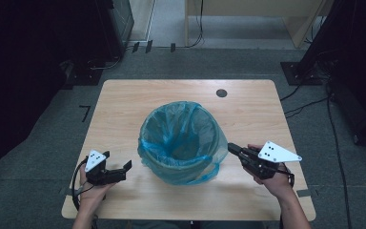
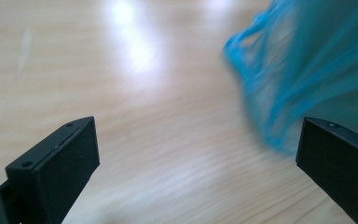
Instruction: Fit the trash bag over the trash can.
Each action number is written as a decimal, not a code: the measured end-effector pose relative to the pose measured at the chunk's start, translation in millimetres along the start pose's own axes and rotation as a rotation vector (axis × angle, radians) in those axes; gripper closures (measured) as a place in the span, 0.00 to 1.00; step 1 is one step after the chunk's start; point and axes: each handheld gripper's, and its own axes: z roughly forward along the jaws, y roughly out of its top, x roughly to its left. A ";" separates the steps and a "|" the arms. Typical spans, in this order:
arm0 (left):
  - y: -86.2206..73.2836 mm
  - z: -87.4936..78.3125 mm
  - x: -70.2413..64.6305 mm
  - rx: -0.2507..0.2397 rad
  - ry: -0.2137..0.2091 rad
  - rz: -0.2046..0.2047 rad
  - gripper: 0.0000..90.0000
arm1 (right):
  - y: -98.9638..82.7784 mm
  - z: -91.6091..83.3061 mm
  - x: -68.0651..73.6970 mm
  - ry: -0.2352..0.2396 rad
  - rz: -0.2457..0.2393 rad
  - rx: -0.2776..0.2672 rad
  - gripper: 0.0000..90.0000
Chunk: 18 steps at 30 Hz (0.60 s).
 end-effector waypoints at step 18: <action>-7.9 18.7 0.7 0.221 0.135 0.040 0.00 | 69.2 24.7 23.2 0.143 -0.189 -0.007 1.00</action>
